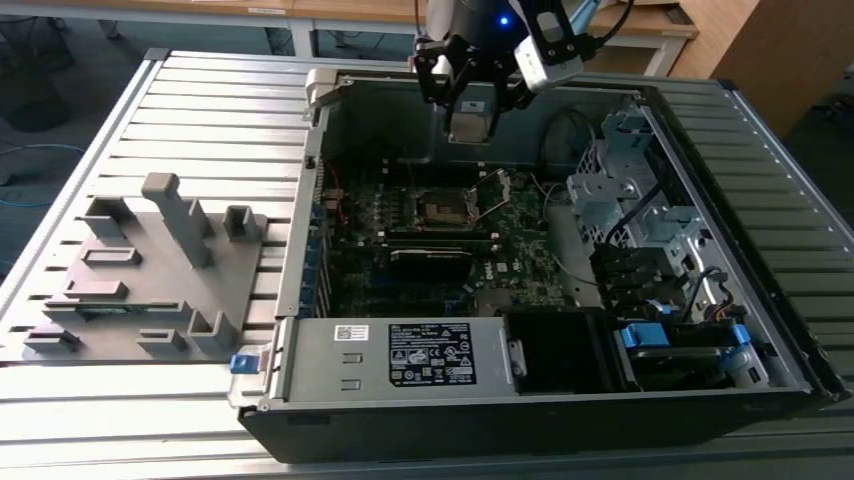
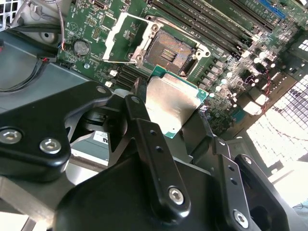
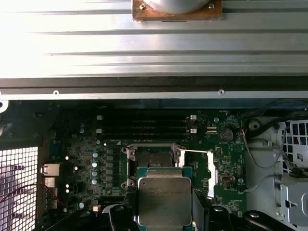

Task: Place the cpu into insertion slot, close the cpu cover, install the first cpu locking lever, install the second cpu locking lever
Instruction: 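Place the cpu into insertion slot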

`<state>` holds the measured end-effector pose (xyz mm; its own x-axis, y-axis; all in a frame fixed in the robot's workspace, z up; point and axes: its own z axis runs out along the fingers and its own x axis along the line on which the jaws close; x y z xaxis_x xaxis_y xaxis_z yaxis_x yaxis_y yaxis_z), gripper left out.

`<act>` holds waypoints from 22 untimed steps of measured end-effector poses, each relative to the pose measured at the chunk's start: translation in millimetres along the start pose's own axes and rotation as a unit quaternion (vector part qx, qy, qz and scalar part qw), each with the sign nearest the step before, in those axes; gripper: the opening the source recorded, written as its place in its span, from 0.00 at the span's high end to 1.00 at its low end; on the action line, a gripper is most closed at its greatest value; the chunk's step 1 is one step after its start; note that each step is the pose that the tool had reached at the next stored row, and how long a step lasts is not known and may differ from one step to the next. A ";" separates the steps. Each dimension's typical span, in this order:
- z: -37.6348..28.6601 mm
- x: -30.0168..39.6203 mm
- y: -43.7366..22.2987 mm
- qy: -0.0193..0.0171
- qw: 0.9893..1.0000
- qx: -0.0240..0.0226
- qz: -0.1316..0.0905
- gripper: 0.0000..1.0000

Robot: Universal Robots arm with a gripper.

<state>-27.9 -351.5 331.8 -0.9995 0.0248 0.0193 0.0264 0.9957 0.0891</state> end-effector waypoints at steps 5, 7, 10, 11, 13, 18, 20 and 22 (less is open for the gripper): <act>2.9 -0.1 -0.2 0.000 1.000 0.000 0.000 0.46; 3.4 -0.1 -0.3 0.000 1.000 0.000 0.000 0.46; 3.6 -0.1 -0.3 0.000 1.000 0.000 0.000 0.46; 4.7 -0.1 -0.4 0.000 1.000 0.000 0.000 0.46; 5.0 -0.1 -0.4 0.000 1.000 0.000 0.000 0.46; 6.0 -0.1 -0.5 0.000 1.000 0.000 0.000 0.46; 7.4 -0.2 -0.7 0.000 1.000 0.000 0.000 0.46; 9.2 -0.2 -0.8 0.000 1.000 0.000 0.000 0.46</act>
<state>-27.9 -351.5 322.6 -0.9995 0.0247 0.0192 0.0264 0.9957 0.0893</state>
